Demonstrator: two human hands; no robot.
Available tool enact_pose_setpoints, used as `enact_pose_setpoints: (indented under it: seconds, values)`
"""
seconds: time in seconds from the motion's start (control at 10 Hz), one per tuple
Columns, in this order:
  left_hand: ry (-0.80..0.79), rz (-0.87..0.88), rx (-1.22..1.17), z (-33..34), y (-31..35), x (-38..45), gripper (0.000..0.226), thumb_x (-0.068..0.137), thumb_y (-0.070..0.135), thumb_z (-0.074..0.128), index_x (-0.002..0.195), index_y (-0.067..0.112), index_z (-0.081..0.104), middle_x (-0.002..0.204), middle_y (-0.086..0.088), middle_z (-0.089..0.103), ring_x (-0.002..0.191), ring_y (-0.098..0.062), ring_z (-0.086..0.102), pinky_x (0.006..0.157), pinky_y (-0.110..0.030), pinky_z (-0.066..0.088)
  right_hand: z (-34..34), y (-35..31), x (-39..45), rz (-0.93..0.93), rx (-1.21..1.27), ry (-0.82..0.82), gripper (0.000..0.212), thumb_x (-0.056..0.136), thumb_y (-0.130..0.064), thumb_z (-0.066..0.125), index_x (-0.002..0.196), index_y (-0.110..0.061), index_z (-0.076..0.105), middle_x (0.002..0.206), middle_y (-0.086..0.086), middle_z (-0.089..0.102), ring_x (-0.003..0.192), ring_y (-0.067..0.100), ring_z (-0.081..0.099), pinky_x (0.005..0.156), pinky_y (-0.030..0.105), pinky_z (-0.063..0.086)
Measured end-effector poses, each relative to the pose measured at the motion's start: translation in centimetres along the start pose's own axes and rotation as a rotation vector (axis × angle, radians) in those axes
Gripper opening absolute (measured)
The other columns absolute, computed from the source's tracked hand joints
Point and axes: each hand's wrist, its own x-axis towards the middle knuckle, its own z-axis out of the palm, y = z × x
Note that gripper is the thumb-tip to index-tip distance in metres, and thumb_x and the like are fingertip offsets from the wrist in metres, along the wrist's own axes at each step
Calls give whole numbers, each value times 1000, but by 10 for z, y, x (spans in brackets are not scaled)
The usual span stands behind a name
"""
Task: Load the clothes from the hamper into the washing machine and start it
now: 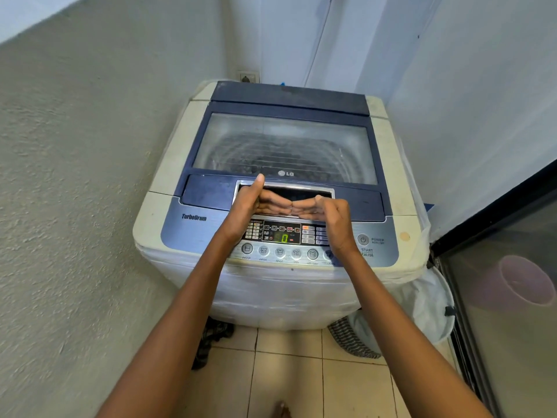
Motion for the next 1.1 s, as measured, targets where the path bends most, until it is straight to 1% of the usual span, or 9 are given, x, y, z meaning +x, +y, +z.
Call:
enact_pose_setpoints:
  seconds: [0.1,0.2,0.3,0.5,0.6,0.8,0.9,1.0,1.1]
  values:
    - [-27,16,-15,-1,-2,0,70,101,39,15,86,3,73,85,-15,74,87,-26,71,79,-23,54,-1,1,0,-26,-5,3,42,84,-31,40,89,-5,72,82,11,73,82,24,72,74,27,57]
    - [-52,28,-31,-3,-4,3,69,96,43,17,85,5,74,85,-14,74,88,-25,71,79,-23,54,-2,2,0,-23,2,-5,40,89,-21,36,89,-5,72,80,8,74,82,23,72,73,27,57]
    - [-57,46,-28,-5,-8,4,69,96,43,17,86,5,74,88,-17,74,90,-28,71,83,-27,54,-3,2,1,-22,12,-9,40,88,-23,35,86,-9,73,77,2,75,80,23,72,73,28,57]
    - [-44,52,-13,-5,-10,4,69,97,43,17,86,8,75,90,-16,74,93,-29,70,88,-31,53,-3,1,0,-24,3,-10,41,90,-20,33,86,-8,73,78,2,75,82,24,72,74,30,57]
    - [-25,51,-6,-4,-8,4,68,97,43,18,85,7,74,89,-16,74,92,-29,70,87,-30,53,-3,-3,0,-17,-7,-16,41,89,-20,33,87,-7,73,80,8,73,81,23,72,73,28,57]
    - [13,-26,3,-1,5,0,69,102,38,17,83,4,73,86,-19,74,89,-30,70,84,-30,55,1,-9,-2,32,-43,-11,39,91,-23,36,86,-11,74,81,4,74,81,21,72,74,29,58]
    - [31,-81,-1,1,11,-3,67,102,39,19,79,9,74,84,-12,75,88,-28,71,85,-31,55,1,-14,-3,84,-79,-25,40,94,-22,37,93,-3,73,86,12,74,80,17,72,75,26,57]
    - [74,-123,12,5,18,-15,64,102,40,22,80,9,74,90,-13,74,94,-28,70,90,-35,53,-2,-26,-11,153,-104,-67,39,101,-15,34,102,3,69,99,23,71,86,15,71,85,29,56]
    - [56,-169,35,11,28,-25,60,102,37,24,84,5,72,91,-11,74,92,-23,71,87,-29,55,-8,-39,-12,238,-107,-160,39,101,-13,31,112,2,65,106,24,68,98,23,67,96,36,51]
